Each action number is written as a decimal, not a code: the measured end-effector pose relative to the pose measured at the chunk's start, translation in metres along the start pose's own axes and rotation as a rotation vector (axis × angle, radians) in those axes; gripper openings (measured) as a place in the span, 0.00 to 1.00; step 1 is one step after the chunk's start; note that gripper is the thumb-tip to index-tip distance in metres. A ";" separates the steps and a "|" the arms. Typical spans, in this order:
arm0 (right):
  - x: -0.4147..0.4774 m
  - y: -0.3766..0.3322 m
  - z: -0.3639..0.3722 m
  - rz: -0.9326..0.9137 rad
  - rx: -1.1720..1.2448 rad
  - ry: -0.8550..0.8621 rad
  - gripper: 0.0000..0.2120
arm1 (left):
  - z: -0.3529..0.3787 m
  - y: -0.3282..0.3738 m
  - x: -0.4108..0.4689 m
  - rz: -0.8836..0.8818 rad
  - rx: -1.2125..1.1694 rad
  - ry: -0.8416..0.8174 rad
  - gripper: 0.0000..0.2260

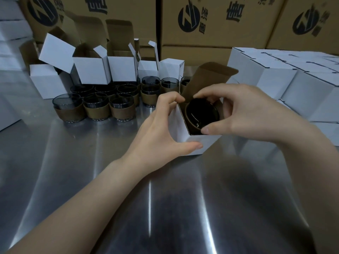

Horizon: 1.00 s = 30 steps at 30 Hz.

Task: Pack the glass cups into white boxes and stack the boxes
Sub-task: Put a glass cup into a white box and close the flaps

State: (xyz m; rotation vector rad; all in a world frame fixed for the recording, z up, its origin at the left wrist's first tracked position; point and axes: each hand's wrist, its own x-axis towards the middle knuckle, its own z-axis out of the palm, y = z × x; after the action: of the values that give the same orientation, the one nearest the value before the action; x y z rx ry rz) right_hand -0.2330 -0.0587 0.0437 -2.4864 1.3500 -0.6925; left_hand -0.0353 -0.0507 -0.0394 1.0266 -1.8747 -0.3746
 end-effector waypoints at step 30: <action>0.013 -0.004 0.010 0.058 -0.386 -0.118 0.22 | 0.003 0.003 -0.001 0.047 0.074 -0.053 0.36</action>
State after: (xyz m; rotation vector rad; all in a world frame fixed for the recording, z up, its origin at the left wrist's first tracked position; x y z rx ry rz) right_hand -0.2185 -0.0678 0.0407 -2.7089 1.6315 -0.2862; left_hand -0.0389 -0.0486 -0.0391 1.0294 -1.9690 -0.3093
